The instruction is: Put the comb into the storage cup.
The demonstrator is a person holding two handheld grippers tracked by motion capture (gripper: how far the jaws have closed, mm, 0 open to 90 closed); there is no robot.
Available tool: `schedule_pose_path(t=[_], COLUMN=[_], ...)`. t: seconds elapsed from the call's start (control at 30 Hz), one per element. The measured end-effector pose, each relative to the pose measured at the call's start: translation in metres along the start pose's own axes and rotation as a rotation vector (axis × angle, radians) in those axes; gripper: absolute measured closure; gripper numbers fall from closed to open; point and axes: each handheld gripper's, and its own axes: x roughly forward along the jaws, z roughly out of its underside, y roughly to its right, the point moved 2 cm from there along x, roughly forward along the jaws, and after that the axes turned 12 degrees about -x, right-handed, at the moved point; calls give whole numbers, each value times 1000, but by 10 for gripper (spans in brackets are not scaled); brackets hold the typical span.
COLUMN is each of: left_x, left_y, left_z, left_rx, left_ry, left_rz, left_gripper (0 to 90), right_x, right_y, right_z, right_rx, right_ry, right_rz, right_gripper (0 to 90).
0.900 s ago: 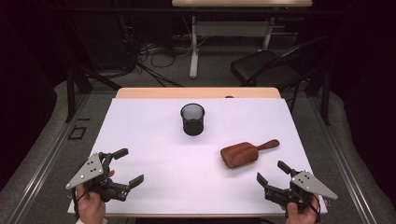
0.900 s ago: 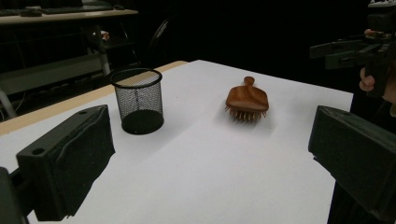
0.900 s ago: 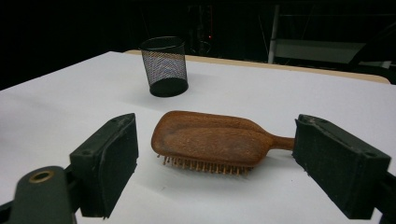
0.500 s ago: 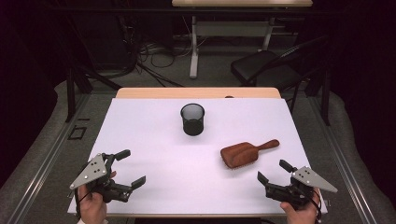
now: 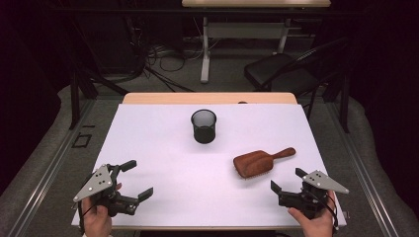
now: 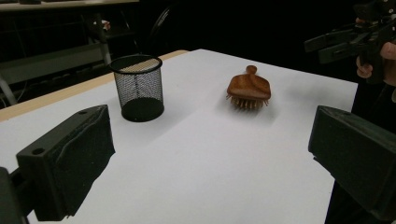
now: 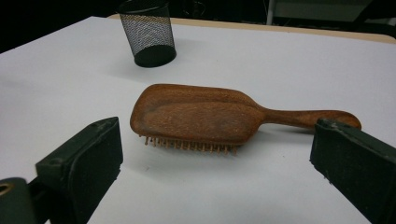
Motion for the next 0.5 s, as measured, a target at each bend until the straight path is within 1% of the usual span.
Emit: schedule_pose_path(t=[0.07, 0.1, 0.13, 0.23, 0.3, 0.37, 0.4, 0.43, 0.5], left_x=[-1, -1, -2, -2, -1, -1, -1, -1, -1], left_y=[0, 0, 0, 0, 0, 0, 0, 0, 0], left_z=[0, 0, 0, 0, 0, 0, 0, 0, 0], left_rx=[-4, -1, -1, -2, -4, -5, -4, -6, -6], left_ry=[3, 1, 1, 1, 3, 3, 2, 0, 5], left_rz=[-4, -3, -4, -3, -2, -4, -2, 1, -2], left_gripper=[2, 2, 2, 2, 3, 3, 3, 3, 3], right_x=[2, 3, 3, 2, 1, 1, 1, 1, 1], right_y=[2, 3, 4, 5, 5, 5, 5, 5, 6], right_z=[0, 1, 2, 2, 2, 1, 1, 1, 0], right_rx=[11, 16, 15, 14, 8, 3, -2, -2, 1], right_ry=[-17, -17, -18, -13, -14, -15, -23, -23, -28], right_rz=[-1, 1, 8, 10, 12, 14, 23, 23, 24], right_gripper=[33, 49, 80, 97, 147, 153, 213, 213, 261])
